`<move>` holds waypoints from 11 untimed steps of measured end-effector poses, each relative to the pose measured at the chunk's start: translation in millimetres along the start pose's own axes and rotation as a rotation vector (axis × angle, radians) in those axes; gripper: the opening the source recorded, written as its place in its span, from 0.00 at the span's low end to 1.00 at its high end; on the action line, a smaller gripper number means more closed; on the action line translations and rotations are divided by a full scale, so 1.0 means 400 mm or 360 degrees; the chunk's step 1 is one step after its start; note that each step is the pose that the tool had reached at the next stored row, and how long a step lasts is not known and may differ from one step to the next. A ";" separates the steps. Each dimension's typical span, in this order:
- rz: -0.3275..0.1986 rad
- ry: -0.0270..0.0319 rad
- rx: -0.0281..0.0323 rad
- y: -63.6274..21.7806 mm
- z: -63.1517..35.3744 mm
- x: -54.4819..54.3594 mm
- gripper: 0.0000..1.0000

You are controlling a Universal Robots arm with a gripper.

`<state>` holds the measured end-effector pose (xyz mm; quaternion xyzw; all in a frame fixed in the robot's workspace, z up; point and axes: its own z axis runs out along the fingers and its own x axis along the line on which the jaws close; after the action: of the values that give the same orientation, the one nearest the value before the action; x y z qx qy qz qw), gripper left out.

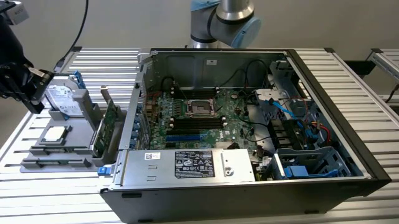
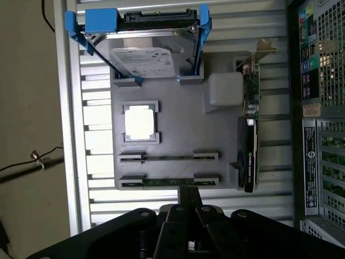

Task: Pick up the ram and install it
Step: 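Reach for the ram, then pick up the ram and move it above insertion slot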

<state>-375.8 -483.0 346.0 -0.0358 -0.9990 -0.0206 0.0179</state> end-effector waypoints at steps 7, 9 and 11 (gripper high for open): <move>0.0000 0.00000 0.00000 0.000 0.000 0.000 0.36; 0.0000 0.00000 0.00000 0.000 0.000 0.000 0.42; 0.0000 0.00001 0.00000 0.000 0.000 0.000 0.48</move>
<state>-375.9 -483.1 346.0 -0.0358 -0.9990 -0.0206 0.0179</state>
